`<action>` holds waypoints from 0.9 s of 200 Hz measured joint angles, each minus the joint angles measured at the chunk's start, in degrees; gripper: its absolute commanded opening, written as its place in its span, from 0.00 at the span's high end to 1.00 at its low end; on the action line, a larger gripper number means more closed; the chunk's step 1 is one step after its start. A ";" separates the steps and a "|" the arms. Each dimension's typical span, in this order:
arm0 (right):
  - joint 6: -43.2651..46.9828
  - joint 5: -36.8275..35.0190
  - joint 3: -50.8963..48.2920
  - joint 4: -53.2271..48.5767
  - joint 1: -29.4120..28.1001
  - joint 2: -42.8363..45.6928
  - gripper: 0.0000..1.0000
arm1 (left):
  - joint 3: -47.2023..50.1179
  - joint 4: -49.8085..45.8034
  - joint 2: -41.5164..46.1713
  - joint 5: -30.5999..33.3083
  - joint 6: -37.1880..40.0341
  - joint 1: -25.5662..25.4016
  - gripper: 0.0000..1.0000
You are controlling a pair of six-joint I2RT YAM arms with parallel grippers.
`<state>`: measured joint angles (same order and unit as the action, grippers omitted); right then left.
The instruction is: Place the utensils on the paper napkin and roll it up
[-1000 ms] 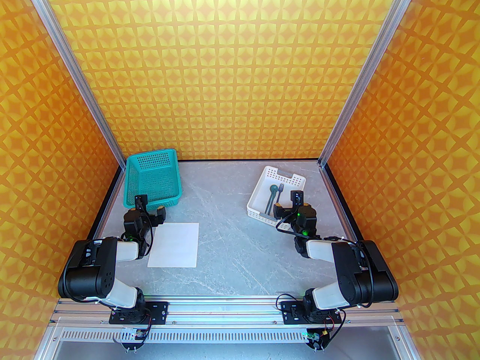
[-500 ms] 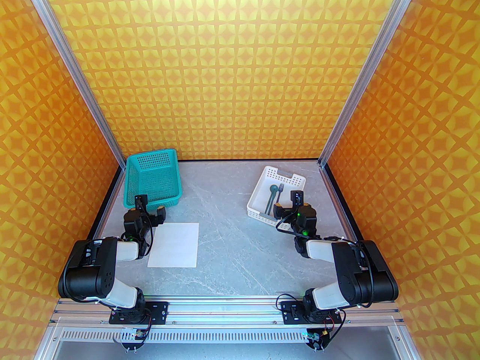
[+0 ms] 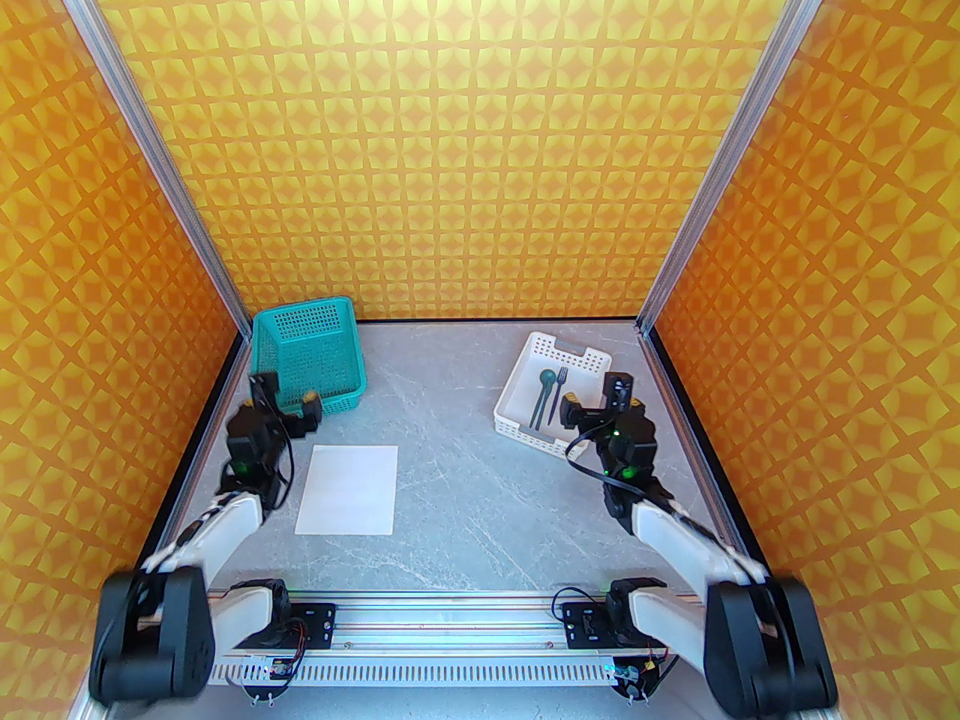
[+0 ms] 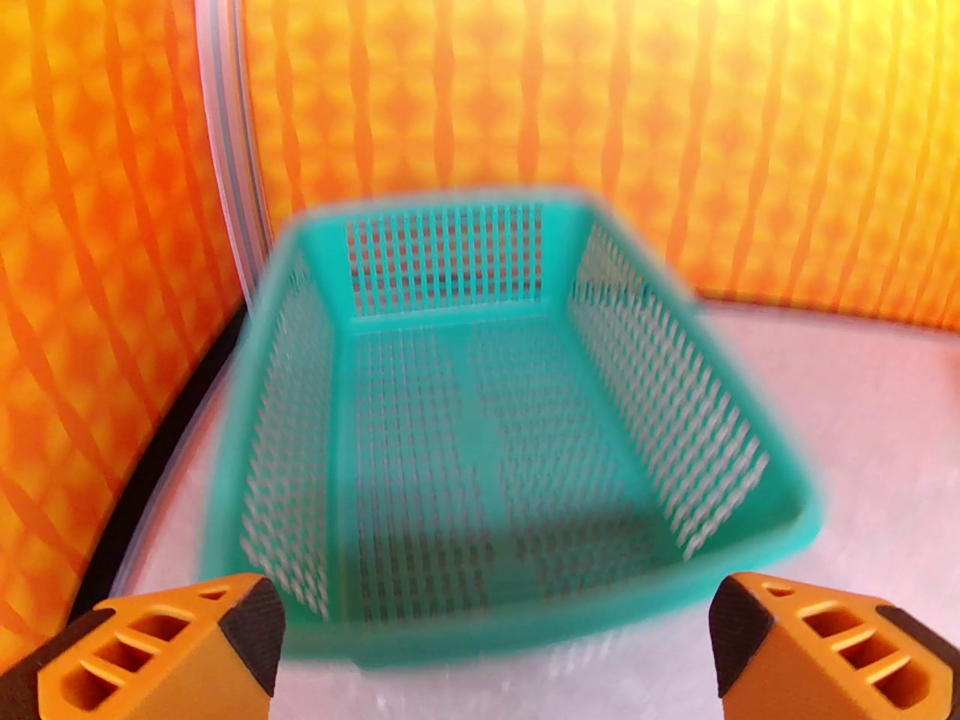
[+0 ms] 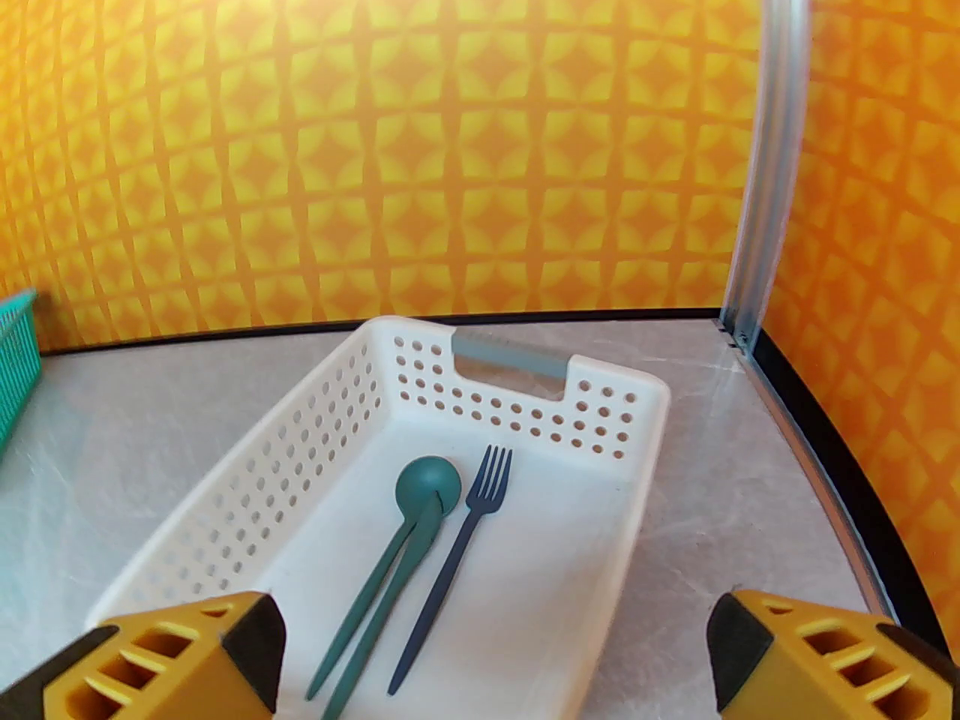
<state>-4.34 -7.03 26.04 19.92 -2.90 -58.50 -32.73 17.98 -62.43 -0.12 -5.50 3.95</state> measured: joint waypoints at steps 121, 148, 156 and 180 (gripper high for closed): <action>-16.70 11.04 16.85 -49.51 0.00 14.49 0.01 | -7.61 -46.05 13.35 -6.75 -23.28 -17.11 0.02; -18.43 13.51 17.53 -53.40 -0.04 14.49 0.01 | -5.73 -45.29 7.78 -7.87 -28.20 -26.03 0.02; -18.73 13.84 17.68 -53.83 -0.04 14.49 0.01 | -5.55 -44.76 4.74 -7.98 -29.46 -28.00 0.02; -19.32 14.62 18.08 -55.19 -0.04 14.62 0.01 | -5.35 -42.36 -2.97 -7.91 -32.72 -32.13 0.02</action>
<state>-23.66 7.60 44.12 -35.27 -2.94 -43.88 -38.09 -24.38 -65.41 -8.03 -38.22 -28.18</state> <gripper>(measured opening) 0.986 0.982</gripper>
